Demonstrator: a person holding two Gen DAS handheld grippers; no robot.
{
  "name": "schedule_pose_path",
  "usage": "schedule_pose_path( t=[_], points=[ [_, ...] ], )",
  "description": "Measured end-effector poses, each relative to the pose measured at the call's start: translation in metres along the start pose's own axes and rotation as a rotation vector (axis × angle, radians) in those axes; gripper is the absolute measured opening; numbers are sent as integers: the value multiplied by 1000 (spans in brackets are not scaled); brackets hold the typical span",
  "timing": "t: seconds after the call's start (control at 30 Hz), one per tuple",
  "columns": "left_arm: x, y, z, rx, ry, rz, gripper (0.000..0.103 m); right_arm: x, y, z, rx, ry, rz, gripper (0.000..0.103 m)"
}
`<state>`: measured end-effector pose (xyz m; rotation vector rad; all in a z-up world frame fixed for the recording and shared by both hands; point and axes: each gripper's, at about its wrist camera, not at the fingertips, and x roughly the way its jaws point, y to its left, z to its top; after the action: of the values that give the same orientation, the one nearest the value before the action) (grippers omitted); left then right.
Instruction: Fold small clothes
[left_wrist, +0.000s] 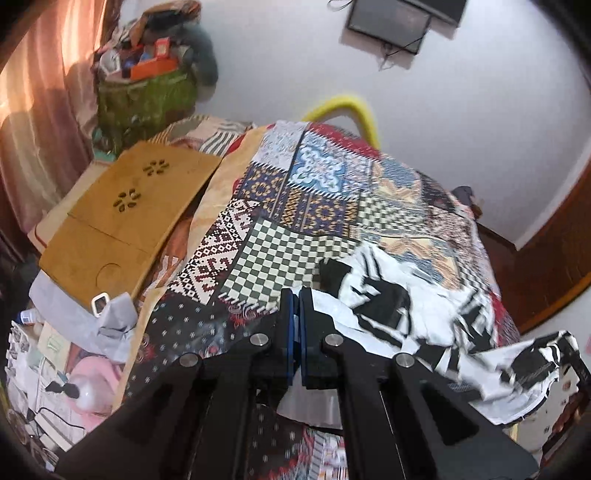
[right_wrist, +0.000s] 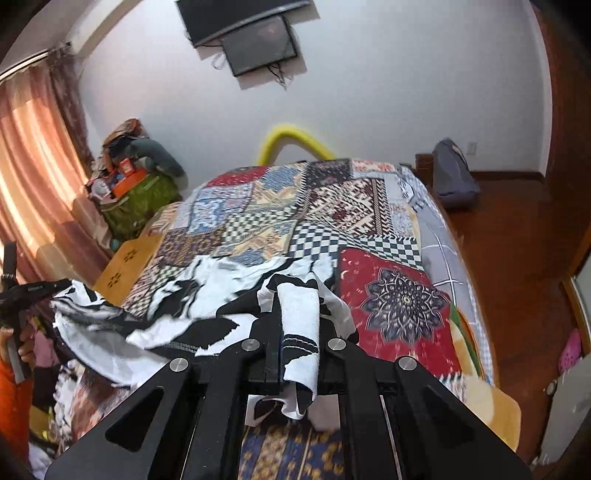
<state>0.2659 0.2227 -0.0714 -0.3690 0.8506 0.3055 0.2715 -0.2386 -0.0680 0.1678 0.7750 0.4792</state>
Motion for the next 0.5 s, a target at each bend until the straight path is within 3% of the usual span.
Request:
schedule_pose_path(
  t=[0.27,0.5],
  points=[
    [106,1,22,-16,107,72,2,72,-36,17,75,96,-26,6],
    [165,-3,32,19,159,117,2,109,-52,28,51,157,-30,6]
  ],
)
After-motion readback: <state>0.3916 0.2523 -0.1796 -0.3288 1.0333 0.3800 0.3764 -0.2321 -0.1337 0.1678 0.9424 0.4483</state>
